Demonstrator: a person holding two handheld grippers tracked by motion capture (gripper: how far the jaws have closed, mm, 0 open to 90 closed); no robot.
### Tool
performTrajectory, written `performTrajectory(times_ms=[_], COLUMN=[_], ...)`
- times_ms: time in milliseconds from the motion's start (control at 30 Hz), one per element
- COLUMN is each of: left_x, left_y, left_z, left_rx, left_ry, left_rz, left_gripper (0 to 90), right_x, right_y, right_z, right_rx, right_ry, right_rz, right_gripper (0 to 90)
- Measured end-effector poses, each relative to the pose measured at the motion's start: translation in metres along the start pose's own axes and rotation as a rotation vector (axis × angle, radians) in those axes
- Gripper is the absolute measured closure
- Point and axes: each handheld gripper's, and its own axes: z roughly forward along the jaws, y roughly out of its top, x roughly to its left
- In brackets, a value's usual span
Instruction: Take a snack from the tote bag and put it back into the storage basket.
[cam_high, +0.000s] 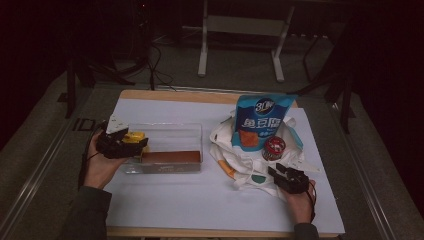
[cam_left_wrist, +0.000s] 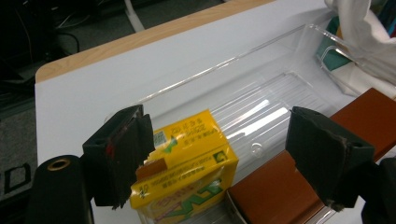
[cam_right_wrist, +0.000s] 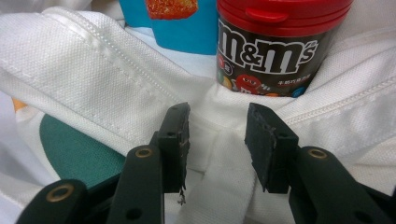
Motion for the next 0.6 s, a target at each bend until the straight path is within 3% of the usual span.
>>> performTrajectory(times_ms=[167,333,500,600], left_x=[-0.003,-0.006,-0.012,-0.016], left_y=[0.004,0.006,0.007,0.008], left_z=[-0.001,-0.001,-0.002,-0.004], left_rx=[-0.01,-0.015,-0.047,-0.077], left_ry=[-0.005,-0.037,-0.098,-0.094], left_rz=[0.012,0.018,0.032,0.049], left_gripper=[19.6,16.8,14.7,15.0], right_x=[0.0,0.0,-0.001,-0.001], right_y=[0.0,0.0,0.001,0.001], right_z=[0.0,0.0,0.0,0.0], right_rx=[0.001,0.003,0.006,0.006], right_ry=[-0.001,0.001,0.01,0.009], right_rz=[0.0,0.002,0.011,0.011], right_gripper=[59.7,59.7,59.7,59.7])
